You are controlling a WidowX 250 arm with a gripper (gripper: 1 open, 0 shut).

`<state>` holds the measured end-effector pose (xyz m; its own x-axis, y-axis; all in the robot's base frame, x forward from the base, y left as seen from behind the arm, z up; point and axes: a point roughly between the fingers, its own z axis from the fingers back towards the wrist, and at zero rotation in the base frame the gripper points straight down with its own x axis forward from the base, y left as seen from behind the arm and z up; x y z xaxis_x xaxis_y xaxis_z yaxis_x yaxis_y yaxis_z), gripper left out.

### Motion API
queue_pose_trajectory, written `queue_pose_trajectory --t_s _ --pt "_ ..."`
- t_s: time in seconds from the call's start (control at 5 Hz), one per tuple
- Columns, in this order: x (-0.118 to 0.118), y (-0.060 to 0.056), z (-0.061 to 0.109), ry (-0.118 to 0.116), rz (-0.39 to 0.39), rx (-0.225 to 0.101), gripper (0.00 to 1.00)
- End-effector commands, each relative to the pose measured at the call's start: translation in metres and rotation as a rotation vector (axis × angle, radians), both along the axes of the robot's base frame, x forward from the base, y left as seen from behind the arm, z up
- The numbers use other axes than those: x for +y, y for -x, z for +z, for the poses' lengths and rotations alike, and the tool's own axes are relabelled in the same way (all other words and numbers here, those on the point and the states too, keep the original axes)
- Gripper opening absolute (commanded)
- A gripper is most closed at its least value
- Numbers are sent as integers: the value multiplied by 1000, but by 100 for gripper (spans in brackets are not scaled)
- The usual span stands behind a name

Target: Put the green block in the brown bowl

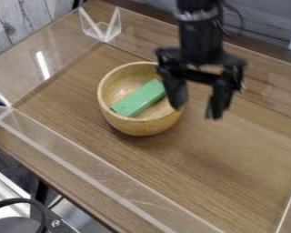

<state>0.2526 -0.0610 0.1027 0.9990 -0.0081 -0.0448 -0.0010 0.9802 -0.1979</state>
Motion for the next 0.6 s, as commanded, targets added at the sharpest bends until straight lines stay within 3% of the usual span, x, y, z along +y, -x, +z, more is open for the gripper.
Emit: queue_pose_trajectory --t_s 0.0,0.2,0.4 --pt "-11 -9 3 -5 7 -126 100" --pt "-17 -21 10 -33 -10 -133 100" --pt "-15 -27 9 -66 -17 -131 100"
